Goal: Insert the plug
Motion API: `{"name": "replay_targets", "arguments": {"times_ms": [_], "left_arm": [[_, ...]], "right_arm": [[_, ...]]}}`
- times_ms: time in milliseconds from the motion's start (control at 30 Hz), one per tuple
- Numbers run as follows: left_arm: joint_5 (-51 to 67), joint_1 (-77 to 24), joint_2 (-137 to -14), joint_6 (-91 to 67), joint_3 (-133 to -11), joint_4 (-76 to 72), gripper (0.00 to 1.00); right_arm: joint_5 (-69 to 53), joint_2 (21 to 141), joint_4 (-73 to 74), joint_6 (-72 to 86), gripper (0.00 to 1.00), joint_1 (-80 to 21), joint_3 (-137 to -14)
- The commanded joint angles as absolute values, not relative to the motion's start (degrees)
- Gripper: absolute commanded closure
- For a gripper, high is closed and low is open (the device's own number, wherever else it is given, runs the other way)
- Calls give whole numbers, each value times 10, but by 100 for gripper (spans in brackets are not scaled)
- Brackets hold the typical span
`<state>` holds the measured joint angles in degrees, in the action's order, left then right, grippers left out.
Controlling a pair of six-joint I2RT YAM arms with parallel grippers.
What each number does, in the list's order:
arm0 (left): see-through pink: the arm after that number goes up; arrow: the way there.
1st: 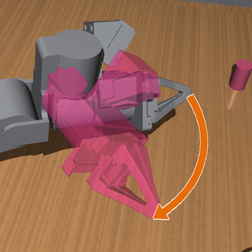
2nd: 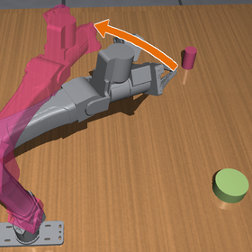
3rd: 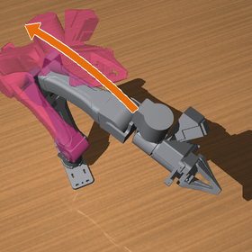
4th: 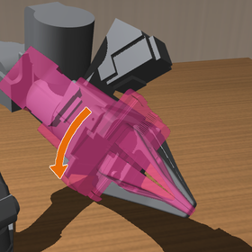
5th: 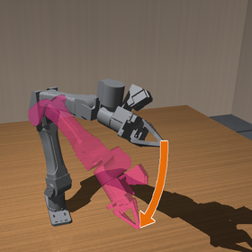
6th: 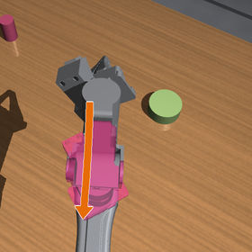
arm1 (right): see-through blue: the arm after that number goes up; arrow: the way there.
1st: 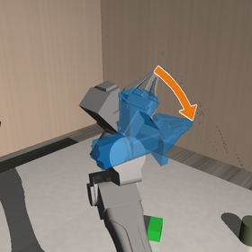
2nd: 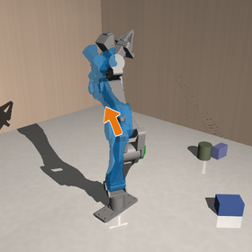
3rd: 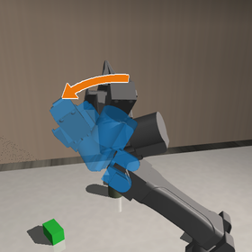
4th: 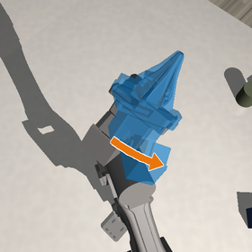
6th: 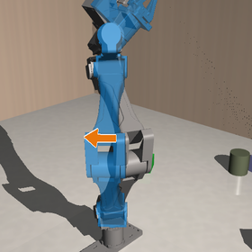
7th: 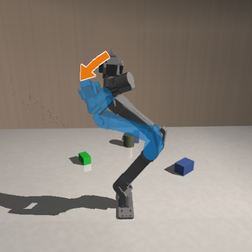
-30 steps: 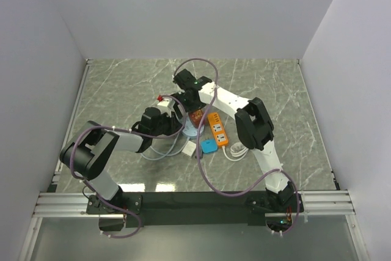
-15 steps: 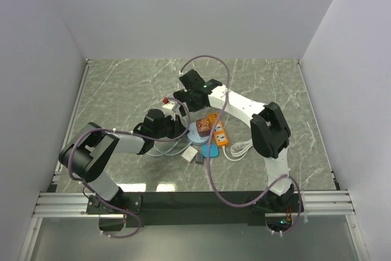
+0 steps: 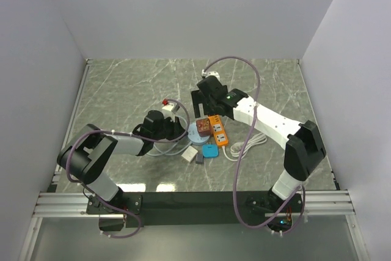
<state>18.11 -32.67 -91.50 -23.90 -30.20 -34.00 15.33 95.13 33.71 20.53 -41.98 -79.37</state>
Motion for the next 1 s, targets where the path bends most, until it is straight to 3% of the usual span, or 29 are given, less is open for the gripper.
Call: {"name": "replay_targets", "arguments": {"times_ms": [0,800,967], "left_arm": [[178,-330,-892,-246,-293,-340,99],[178,-330,-904,-251,-291,-356,100],[176,-331,-907,-251,-292,-357,100]], "right_arm": [[178,917,328,243,1,-430,-763],[197,994,354,272,0,-477,-787],[193,1002,360,271,11,-478,-789]]}}
